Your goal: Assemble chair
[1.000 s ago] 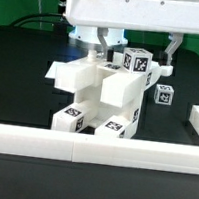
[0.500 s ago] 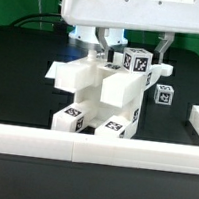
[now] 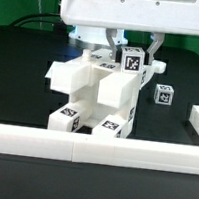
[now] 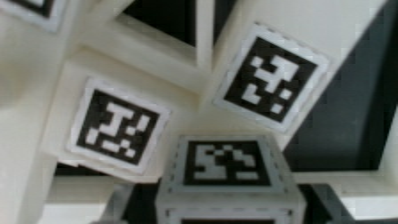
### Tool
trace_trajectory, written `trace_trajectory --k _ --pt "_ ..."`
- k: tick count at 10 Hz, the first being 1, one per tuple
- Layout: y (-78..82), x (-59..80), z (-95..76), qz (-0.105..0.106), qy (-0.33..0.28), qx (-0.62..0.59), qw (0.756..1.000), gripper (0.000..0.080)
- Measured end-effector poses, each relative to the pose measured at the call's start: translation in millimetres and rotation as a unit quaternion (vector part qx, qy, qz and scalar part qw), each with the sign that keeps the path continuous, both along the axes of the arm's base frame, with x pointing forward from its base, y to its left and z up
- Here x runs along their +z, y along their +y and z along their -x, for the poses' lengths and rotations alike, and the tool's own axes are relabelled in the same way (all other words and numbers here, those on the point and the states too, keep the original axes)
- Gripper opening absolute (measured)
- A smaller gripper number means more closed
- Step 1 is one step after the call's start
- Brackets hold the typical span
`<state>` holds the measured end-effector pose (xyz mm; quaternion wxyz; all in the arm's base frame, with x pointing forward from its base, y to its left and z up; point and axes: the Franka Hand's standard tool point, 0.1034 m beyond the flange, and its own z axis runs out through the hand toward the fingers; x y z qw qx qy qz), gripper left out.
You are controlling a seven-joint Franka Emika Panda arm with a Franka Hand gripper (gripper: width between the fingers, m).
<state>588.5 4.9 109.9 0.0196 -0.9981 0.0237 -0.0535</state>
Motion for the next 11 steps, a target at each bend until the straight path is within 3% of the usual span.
trace_trajectory --k 2,4,9,11 --pt "-1.7 -0.1 -0.8 -0.015 -0.002 -0.093 0.996 0.0281" --pt "-13.5 -7.7 1.0 -0.036 0.0 -0.274 0.961 0.0276" --pt "-16.0 -7.8 -3.2 -0.054 -0.008 -0.402 0.914 0.0273" --pt "-19.2 -7.3 -4.2 -0.067 -0.004 -0.463 0.884 0.0273"
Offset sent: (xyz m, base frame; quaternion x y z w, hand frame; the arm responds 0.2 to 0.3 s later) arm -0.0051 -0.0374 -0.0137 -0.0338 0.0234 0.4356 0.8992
